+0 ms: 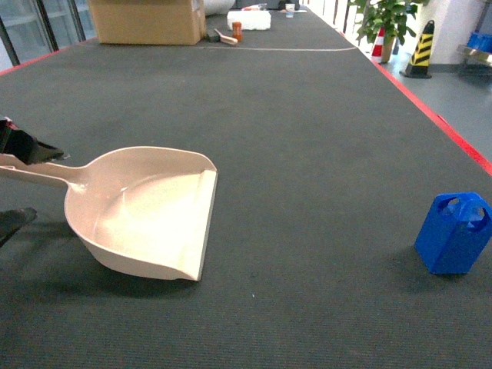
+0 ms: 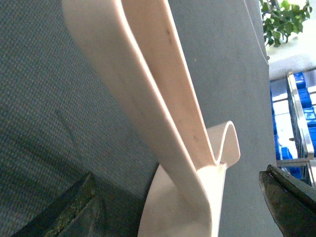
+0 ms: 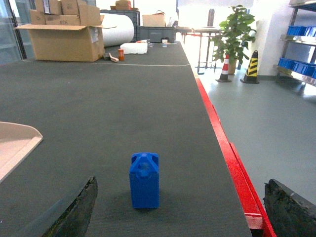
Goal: Place part in tray to right shelf
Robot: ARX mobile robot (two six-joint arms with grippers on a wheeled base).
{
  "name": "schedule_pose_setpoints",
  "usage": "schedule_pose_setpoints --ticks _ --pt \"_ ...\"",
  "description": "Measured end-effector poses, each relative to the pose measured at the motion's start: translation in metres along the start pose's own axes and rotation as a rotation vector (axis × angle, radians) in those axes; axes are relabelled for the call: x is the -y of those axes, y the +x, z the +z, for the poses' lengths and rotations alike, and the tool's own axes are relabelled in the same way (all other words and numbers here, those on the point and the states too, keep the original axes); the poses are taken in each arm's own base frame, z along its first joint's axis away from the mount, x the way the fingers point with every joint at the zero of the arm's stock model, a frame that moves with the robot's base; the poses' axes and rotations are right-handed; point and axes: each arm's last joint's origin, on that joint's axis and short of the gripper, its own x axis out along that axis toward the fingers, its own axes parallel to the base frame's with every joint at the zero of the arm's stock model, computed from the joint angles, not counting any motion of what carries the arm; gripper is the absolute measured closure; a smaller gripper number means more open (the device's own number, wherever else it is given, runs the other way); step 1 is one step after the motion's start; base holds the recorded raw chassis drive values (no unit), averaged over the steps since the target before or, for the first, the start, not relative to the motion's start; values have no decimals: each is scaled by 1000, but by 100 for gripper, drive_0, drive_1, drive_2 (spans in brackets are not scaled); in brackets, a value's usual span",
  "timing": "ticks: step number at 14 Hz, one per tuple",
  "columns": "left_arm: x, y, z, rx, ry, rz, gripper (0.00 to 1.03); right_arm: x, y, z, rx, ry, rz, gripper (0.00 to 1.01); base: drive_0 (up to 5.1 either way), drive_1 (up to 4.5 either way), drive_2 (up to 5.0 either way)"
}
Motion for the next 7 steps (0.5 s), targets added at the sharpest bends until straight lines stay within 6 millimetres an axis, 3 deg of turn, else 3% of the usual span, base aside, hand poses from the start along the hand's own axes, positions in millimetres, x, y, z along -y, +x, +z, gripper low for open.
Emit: schedule_pose_setpoints --ticks 5,6,7 --pt "5 25 10 41 -39 -30 5 0 0 0 0 0 0 3 0 0 0" --pt "3 30 9 40 -48 -29 7 0 0 0 0 0 0 3 0 0 0" --pt "0 34 12 62 -61 -31 18 0 0 0 0 0 0 3 0 0 0"
